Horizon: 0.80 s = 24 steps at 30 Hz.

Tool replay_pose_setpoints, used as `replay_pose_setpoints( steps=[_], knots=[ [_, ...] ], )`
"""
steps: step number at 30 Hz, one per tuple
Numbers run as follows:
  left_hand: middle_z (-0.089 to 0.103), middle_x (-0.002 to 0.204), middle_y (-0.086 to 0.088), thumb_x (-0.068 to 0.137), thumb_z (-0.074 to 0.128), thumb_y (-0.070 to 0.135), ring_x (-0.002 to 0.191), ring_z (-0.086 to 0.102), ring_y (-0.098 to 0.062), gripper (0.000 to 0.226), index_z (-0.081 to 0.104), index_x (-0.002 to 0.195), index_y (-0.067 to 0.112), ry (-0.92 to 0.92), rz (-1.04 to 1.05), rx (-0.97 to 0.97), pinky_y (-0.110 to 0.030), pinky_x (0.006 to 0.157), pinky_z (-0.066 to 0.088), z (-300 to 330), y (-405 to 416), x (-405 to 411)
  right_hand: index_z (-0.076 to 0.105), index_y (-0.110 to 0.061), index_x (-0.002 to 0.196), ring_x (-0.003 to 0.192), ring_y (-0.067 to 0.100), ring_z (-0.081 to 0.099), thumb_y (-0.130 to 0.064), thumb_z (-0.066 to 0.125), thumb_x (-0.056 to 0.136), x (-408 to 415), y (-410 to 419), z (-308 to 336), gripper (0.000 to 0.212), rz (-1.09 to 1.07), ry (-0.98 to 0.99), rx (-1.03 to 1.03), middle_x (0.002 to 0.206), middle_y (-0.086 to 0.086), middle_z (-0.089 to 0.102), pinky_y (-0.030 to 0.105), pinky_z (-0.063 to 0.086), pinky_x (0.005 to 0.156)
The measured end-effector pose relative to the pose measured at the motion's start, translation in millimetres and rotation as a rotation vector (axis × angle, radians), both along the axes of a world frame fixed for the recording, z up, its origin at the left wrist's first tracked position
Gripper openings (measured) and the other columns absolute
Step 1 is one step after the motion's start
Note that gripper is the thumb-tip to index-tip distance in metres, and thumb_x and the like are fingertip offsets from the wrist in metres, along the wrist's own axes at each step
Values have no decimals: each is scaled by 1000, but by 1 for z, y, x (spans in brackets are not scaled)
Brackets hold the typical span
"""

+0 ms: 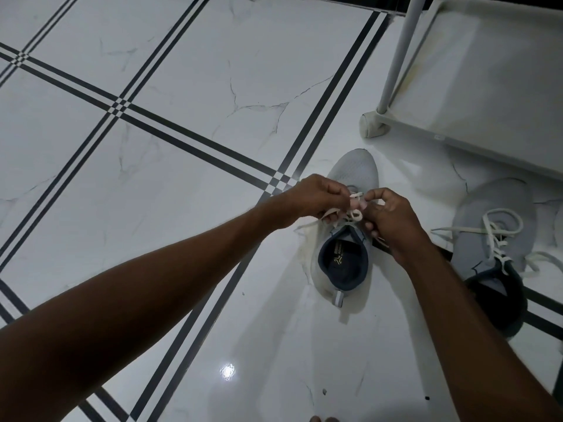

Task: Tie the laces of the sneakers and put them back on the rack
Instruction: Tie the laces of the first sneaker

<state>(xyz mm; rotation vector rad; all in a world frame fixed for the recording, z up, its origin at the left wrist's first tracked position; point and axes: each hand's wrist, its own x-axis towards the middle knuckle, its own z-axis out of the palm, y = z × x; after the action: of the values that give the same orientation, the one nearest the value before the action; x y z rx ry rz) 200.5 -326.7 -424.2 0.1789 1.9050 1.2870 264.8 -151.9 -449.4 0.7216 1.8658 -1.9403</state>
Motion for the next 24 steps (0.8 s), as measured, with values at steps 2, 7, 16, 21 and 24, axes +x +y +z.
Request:
replay_pose_setpoints(
  steps=[2,7,16,21,24],
  knots=[
    [73,71,0,79,78,25,65,63,-6,12,78,82,14,406,-122,-160,-17,62,47,0,2,-2,60,-19,89,49,11,45,-16,62,93,-1,0,-2,5,12,-3,26,70,7,61,23,38,43],
    [71,76,7,77,71,28,62,60,-8,5,73,78,24,885,-100,-342,-33,59,50,-13,19,25,69,-14,101,46,11,49,-7,49,98,-4,4,9,22,122,-3,44,60,0,68,23,41,44],
    [70,73,12,76,77,3,65,63,6,8,74,77,11,395,147,-85,-13,66,48,-12,10,27,74,-5,89,44,14,50,-4,62,90,1,10,-13,12,-37,-116,105,57,8,63,22,45,45],
    [68,61,16,80,79,8,57,58,5,4,76,81,10,156,-48,-202,-17,58,47,-32,-47,29,74,-16,64,48,26,66,-6,70,83,14,37,-32,22,-16,-69,580,56,11,70,40,61,60],
    [74,77,8,81,80,16,67,59,0,4,78,84,16,46,-45,-148,-19,61,47,-29,-45,27,75,-18,68,52,28,67,-13,71,82,18,32,-30,15,47,-8,676,57,11,70,40,61,62]
  ],
)
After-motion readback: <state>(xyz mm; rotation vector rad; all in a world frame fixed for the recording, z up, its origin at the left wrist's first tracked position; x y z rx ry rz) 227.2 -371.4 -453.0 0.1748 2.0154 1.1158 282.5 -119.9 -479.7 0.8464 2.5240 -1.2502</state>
